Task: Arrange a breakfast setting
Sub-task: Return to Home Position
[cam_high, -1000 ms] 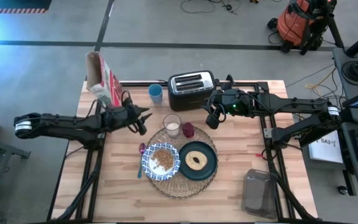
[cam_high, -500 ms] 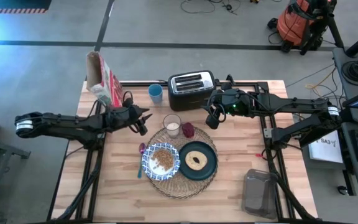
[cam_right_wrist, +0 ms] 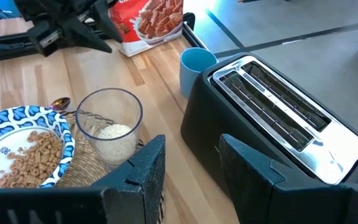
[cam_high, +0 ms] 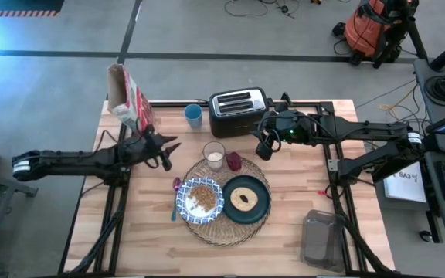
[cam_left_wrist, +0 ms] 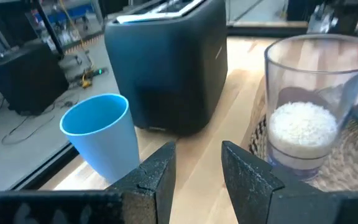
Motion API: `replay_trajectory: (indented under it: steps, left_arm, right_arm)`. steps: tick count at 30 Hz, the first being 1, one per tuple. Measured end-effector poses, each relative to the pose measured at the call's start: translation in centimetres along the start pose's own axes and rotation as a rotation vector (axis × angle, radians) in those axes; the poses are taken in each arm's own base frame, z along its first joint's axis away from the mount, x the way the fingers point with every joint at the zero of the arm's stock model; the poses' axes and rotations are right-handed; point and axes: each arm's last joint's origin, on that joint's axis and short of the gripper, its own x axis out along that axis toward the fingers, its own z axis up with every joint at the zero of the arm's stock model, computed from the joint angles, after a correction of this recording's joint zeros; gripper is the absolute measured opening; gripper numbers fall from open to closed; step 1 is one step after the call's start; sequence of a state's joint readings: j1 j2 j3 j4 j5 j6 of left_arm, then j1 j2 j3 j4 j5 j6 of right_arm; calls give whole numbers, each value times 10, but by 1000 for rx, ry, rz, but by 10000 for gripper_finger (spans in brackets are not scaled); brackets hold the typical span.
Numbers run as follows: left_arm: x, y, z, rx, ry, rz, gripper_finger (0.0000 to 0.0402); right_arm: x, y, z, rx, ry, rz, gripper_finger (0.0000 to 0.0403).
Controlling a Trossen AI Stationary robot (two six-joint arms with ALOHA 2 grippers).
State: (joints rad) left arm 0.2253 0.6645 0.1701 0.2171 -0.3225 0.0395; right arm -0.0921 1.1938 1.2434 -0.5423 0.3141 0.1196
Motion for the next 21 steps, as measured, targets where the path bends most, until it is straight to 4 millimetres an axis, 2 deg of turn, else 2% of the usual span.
replay_trajectory:
  steps: [10, 14, 21]
  left_arm:
    - [-18, 2, -33, -57, -88, -77, 112]
    - [-24, 2, -34, -78, -71, -152, 112]
    - [-32, 3, -33, -95, -123, -176, 112]
  right_arm:
    - [0, 0, 0, 0, 0, 0, 141]
    - [0, 0, 0, 0, 0, 0, 141]
    - [0, 0, 0, 0, -1, 0, 141]
